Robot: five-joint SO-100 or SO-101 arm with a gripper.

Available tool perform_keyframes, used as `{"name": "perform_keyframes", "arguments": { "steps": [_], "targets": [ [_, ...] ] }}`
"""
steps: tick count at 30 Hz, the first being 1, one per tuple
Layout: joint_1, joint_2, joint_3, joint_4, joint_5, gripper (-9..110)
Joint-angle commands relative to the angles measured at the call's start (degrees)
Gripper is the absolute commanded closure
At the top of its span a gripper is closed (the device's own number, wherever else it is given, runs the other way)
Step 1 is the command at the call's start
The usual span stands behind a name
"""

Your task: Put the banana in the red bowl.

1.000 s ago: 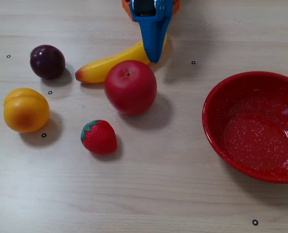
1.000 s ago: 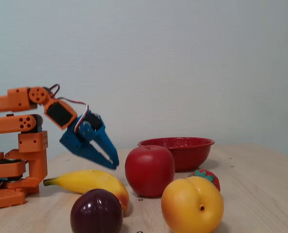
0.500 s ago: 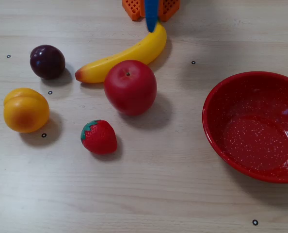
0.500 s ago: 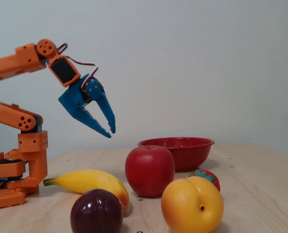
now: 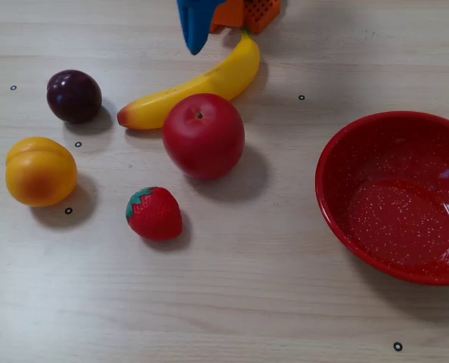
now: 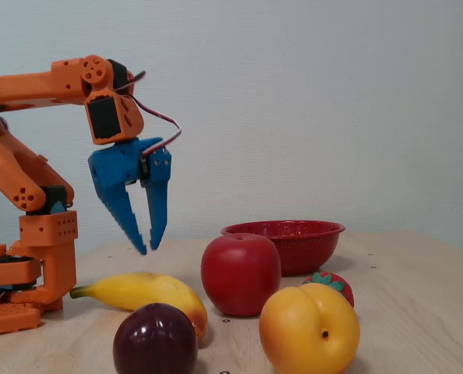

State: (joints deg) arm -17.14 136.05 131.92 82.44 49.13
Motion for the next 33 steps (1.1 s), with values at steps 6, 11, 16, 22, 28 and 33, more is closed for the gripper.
{"name": "perform_keyframes", "arguments": {
  "steps": [6,11,16,22,28,33],
  "targets": [
    [-1.76,-4.13,-2.20,2.64,9.49,101],
    [-4.31,-6.86,-2.11,5.01,19.42,98],
    [-5.89,-10.46,-2.11,3.25,25.66,85],
    [-4.66,-11.87,-2.11,1.05,23.82,70],
    [-1.93,-12.13,-0.26,-4.75,17.75,65],
    [-1.67,-13.54,0.53,-5.27,17.31,64]
  ]
}}
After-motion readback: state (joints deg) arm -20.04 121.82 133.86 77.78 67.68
